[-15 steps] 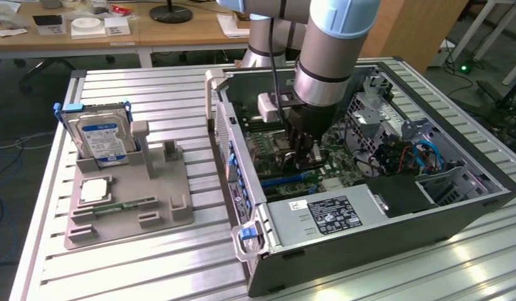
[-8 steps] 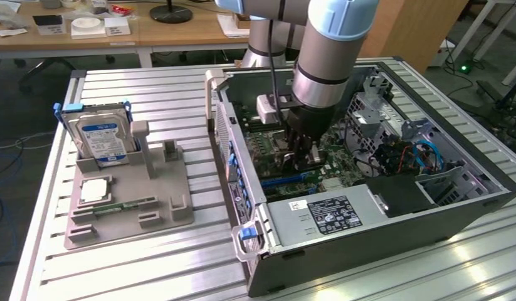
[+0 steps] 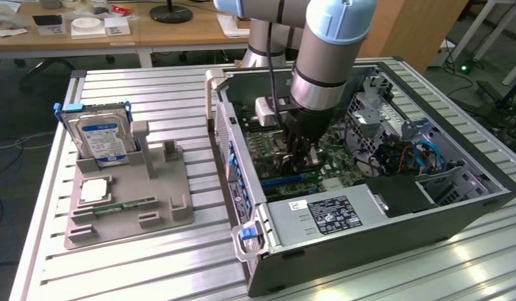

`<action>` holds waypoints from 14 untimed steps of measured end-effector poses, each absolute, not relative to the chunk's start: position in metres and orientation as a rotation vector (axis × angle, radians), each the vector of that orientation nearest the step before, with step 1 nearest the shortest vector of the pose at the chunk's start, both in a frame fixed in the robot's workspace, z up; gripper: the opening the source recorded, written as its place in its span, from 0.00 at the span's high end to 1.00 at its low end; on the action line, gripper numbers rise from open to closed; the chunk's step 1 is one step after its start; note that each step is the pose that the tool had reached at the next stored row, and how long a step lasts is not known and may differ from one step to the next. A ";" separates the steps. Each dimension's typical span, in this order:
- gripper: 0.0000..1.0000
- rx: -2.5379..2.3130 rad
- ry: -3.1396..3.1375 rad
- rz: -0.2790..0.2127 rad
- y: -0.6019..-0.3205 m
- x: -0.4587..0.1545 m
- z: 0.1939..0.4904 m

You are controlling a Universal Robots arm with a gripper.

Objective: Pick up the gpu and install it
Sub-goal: 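Insert the gpu into the slot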

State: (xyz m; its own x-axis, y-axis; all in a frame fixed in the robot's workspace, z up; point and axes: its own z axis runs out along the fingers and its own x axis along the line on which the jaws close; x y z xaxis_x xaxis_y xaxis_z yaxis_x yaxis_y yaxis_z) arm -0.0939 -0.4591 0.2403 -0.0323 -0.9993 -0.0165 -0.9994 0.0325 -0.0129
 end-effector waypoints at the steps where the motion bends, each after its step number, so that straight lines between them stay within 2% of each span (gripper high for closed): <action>1: 0.72 -2.170 2.242 0.004 -0.459 -0.094 0.240; 14: 0.72 -2.171 2.242 0.003 -0.459 -0.097 0.232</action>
